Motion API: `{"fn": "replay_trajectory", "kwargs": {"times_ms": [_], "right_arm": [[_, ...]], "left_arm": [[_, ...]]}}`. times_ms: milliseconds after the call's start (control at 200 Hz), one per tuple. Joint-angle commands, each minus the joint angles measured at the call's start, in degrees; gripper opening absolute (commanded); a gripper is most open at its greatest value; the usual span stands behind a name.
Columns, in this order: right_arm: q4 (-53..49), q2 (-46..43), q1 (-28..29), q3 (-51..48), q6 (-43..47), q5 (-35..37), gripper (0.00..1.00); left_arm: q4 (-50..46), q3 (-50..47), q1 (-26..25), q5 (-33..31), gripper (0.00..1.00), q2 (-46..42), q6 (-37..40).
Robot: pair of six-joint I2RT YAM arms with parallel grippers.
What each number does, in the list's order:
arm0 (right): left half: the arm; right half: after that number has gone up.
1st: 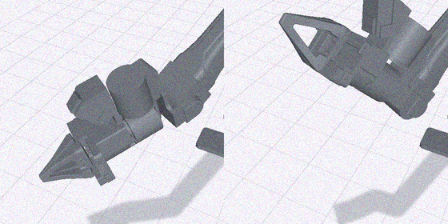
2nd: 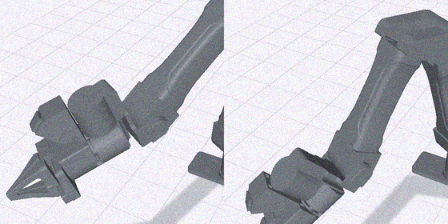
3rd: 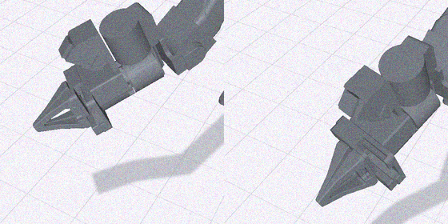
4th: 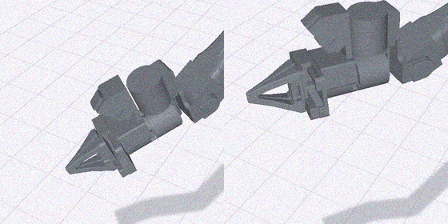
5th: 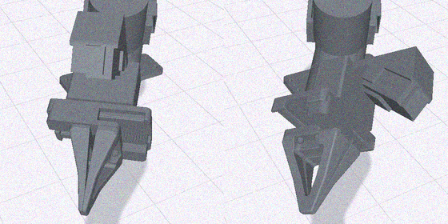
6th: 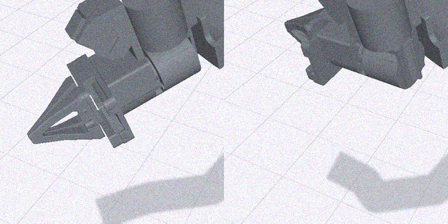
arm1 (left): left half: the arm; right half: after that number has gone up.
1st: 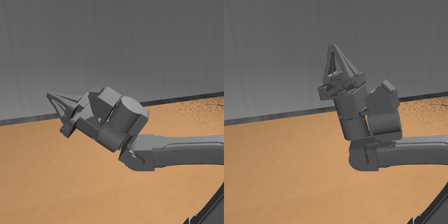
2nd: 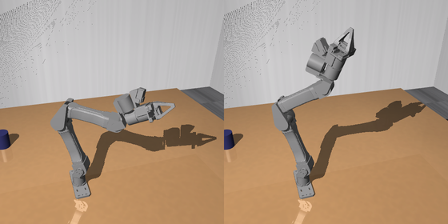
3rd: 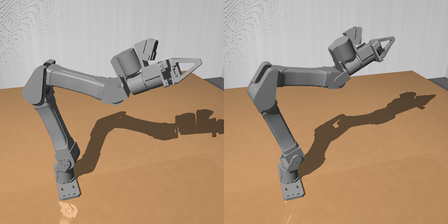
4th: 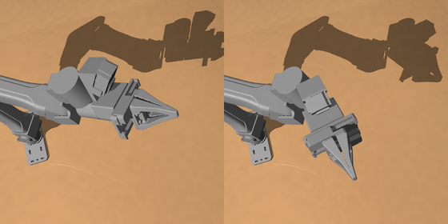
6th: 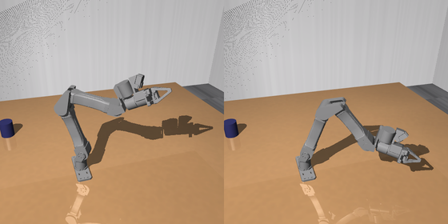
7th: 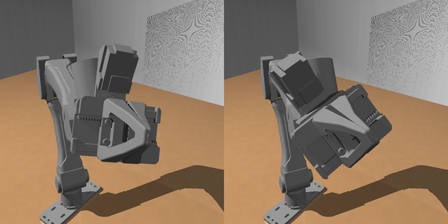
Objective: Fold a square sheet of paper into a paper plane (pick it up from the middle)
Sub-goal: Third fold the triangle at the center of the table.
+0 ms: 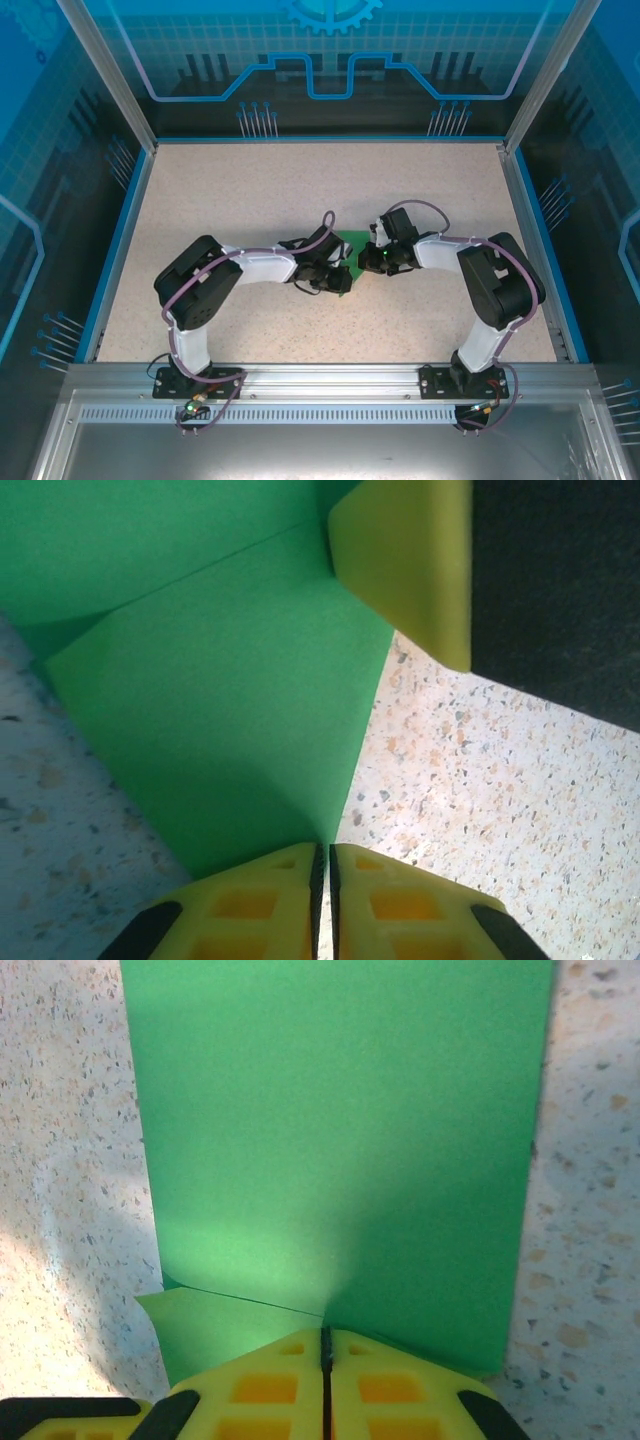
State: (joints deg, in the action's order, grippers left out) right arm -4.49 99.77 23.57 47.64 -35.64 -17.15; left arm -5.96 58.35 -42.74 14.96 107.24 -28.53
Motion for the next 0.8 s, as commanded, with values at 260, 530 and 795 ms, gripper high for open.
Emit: {"fn": "replay_trajectory", "kwargs": {"times_ms": [260,530,795], "right_arm": [[-1.0,2.1,-1.16,-0.43,2.41,-0.33,0.08],[-0.96,2.07,-1.25,-0.44,2.5,-0.78,0.08],[-1.75,0.3,-1.5,0.59,2.37,-2.12,0.1]], "left_arm": [[-1.39,5.24,6.57,2.62,0.12,3.17,0.4],[-5.39,9.13,7.8,0.74,0.12,6.46,3.22],[-6.5,9.63,7.93,-0.14,0.12,7.97,4.31]]}}
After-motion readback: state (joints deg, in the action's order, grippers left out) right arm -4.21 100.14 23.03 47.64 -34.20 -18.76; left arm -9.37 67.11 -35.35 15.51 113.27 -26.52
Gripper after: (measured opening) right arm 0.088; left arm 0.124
